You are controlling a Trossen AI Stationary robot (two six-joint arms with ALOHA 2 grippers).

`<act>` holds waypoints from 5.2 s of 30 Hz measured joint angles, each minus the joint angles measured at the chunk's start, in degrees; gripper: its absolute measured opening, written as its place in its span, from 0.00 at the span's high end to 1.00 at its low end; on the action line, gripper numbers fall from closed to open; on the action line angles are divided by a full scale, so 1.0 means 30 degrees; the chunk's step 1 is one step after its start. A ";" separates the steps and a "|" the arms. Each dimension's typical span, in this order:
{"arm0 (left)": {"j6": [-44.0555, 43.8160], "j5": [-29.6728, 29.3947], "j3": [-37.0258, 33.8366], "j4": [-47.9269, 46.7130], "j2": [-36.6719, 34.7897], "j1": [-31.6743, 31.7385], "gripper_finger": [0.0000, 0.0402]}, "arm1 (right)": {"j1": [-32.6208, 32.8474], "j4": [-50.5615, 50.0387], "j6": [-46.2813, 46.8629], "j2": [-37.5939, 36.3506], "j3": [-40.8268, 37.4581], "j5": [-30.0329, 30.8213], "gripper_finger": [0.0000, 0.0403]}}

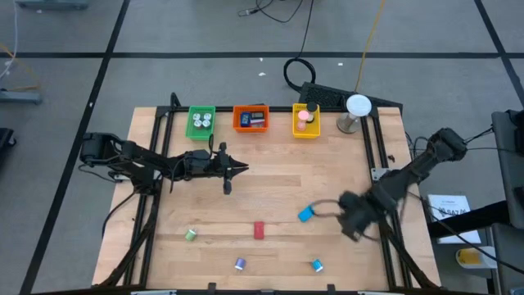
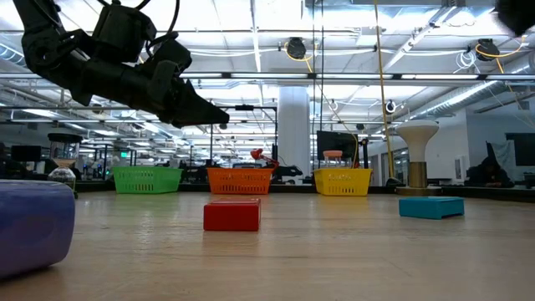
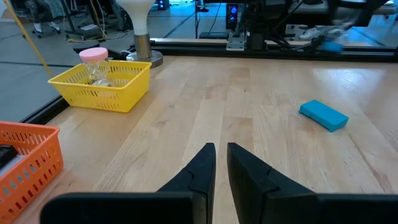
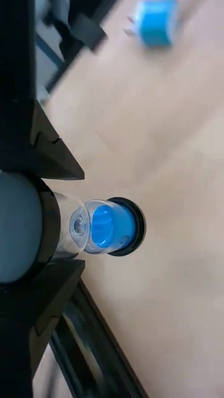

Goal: Pick & Place Office items
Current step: Put the blue hourglass into the yellow bin

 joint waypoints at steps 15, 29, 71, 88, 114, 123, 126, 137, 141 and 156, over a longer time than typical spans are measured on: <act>0.0003 0.0000 0.0000 0.0005 0.0000 -0.0001 0.88 | -1.5450 0.1643 -2.0059 0.3663 0.0129 0.2208 0.51; -0.0002 0.0000 0.0000 -0.0002 0.0000 -0.0005 0.88 | -1.7045 0.2110 -2.2996 0.7143 0.2251 0.3023 0.40; 0.0004 -0.0007 0.0000 -0.0024 0.0000 -0.0005 0.88 | -1.2393 0.7939 -1.2737 -0.7195 -0.6663 0.9488 0.56; 0.0002 -0.0007 0.0000 -0.0046 0.0000 -0.0005 0.88 | -1.2392 1.1035 -1.4237 -0.5497 -0.7512 0.9539 0.05; -0.0001 -0.0006 0.0000 -0.0046 0.0000 -0.0004 0.88 | -1.3462 2.0055 -1.6405 -0.5498 -1.1935 1.3026 0.06; 0.0001 -0.0007 0.0000 -0.0046 0.0000 -0.0005 0.88 | -1.4656 2.4259 -1.6802 -0.5498 -1.4077 1.3057 0.09; 0.0000 0.0000 0.0000 -0.0046 0.0000 0.0000 0.88 | -1.4757 2.5294 -1.6808 -0.5498 -1.4418 1.3058 0.16; -0.0001 -0.0007 0.0000 -0.0046 0.0000 -0.0001 0.88 | -1.4750 2.6428 -1.8044 -0.5526 -1.4467 1.3029 0.50; 0.0005 -0.0007 0.0000 -0.0046 0.0000 0.0002 0.88 | -1.4773 2.7189 -1.8776 -0.5841 -1.4275 1.3175 0.50; 0.0005 -0.0004 0.0000 -0.0046 0.0000 -0.0001 0.88 | -2.0980 2.7878 -2.2725 -0.4739 -1.0564 1.2588 0.50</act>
